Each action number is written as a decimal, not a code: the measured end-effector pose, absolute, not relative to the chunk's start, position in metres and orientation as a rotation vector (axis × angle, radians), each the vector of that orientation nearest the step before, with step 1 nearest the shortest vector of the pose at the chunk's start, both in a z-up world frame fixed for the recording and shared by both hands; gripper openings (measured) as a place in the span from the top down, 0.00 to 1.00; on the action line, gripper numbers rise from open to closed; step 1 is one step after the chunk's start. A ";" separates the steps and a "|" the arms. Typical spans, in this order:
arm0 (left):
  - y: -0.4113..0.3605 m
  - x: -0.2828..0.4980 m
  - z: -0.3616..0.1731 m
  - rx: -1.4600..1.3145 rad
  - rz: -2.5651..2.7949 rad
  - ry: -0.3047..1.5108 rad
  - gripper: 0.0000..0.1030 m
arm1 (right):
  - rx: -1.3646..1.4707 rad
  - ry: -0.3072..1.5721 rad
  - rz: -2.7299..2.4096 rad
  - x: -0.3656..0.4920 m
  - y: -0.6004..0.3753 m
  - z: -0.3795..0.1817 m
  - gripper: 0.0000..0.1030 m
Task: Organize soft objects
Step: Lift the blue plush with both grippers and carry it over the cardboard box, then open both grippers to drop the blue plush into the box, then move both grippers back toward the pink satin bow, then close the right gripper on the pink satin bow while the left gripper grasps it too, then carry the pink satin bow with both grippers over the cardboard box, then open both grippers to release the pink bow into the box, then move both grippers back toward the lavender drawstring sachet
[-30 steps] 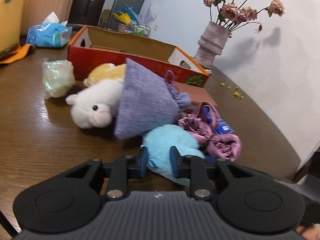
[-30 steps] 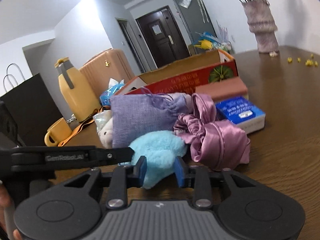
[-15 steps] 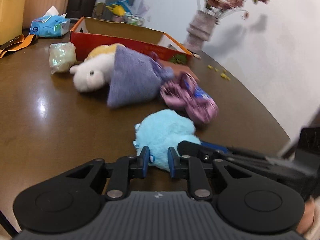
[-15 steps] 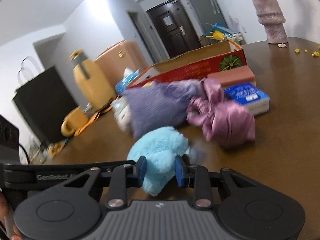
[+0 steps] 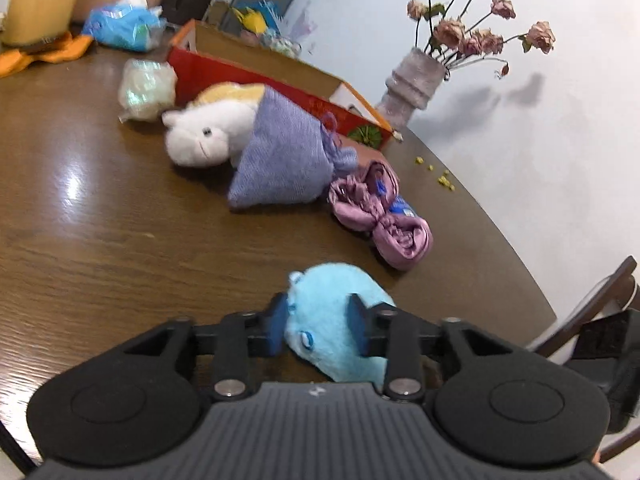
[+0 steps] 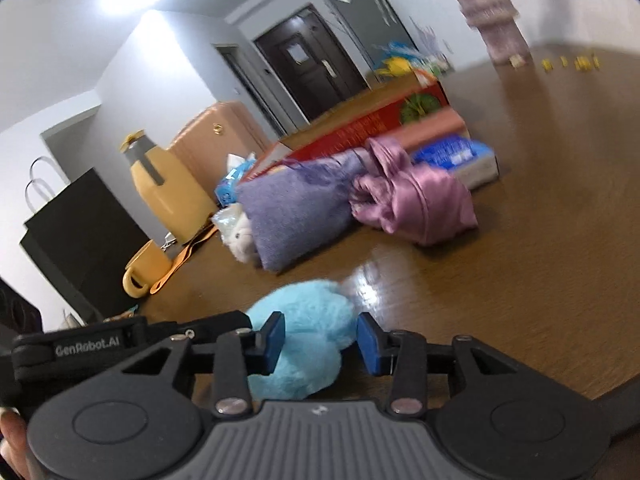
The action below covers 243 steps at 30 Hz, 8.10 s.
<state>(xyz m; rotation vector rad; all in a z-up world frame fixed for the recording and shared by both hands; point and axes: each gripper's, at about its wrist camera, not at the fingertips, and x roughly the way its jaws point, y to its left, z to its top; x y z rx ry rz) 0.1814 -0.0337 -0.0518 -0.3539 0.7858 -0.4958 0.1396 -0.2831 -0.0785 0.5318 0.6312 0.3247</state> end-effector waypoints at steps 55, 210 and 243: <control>0.003 0.471 0.093 0.104 -0.067 0.512 0.32 | 0.120 0.705 0.229 0.526 -0.283 0.093 0.43; -0.010 0.458 0.045 0.048 -0.336 0.639 0.58 | 0.086 0.738 0.413 0.473 -0.216 0.017 0.73; -0.022 0.137 0.071 0.058 -0.075 0.083 0.00 | 0.019 0.115 0.095 0.162 -0.314 0.086 0.04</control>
